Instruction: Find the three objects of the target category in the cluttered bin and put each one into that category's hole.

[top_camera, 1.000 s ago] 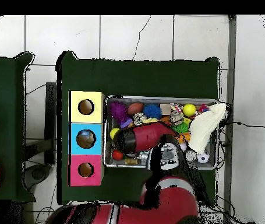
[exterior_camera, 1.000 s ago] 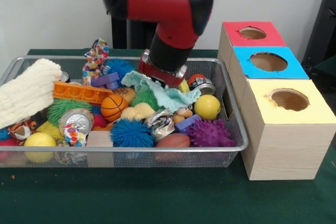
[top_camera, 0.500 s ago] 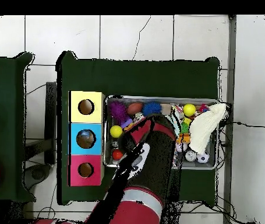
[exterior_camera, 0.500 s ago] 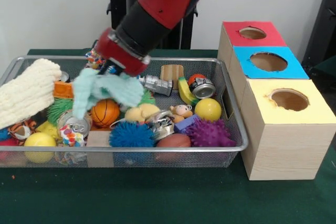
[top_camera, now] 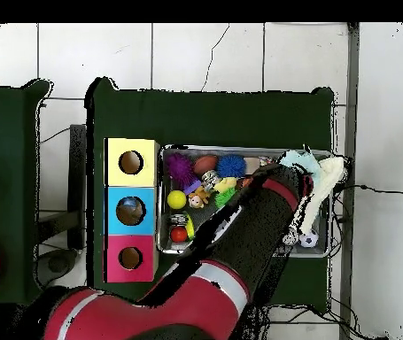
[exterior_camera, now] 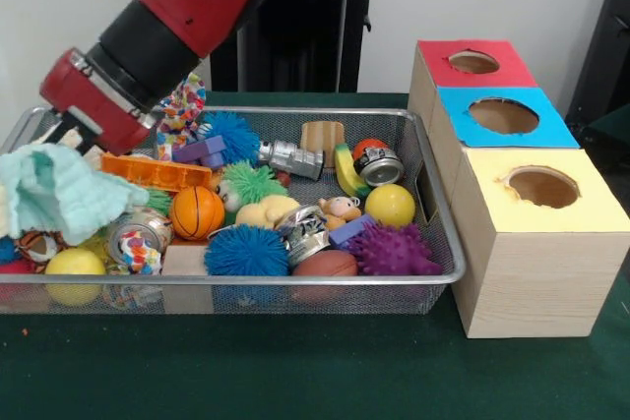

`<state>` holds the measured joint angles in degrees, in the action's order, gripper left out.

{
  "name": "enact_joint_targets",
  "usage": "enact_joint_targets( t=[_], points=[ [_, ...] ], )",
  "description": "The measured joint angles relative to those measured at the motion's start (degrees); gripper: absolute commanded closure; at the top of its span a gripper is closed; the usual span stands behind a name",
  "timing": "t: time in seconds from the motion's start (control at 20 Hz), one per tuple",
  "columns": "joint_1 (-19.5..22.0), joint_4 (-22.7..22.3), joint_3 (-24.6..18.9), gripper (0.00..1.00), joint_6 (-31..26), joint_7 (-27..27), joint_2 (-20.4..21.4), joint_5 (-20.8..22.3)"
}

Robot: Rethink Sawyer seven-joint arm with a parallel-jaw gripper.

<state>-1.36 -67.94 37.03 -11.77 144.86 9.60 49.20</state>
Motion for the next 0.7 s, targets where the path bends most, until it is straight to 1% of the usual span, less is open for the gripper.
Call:
enact_joint_targets(
  t=[0.05,0.3,0.35,0.4,0.45,0.5,0.65,0.7],
  points=[
    [0.7,0.1,-0.3,1.0,0.2,0.2,0.1,-0.3],
    [9.9,0.0,-8.4,1.0,-2.4,-0.2,3.3,-5.1],
    [12.4,-0.1,-10.7,1.0,-3.2,-0.3,4.0,-6.3],
    [16.4,-0.3,-14.3,1.0,-4.5,-0.6,5.0,-8.1],
    [18.9,-0.4,-16.7,1.0,-5.3,-0.9,5.6,-9.1],
    [27.0,-1.2,-25.2,0.0,-6.4,-1.9,8.5,-13.3],
    [28.5,-1.6,-27.3,0.0,-6.5,-2.1,9.4,-14.4],
    [29.7,-2.0,-29.1,0.0,-6.7,-2.1,10.1,-15.2]
  ],
)
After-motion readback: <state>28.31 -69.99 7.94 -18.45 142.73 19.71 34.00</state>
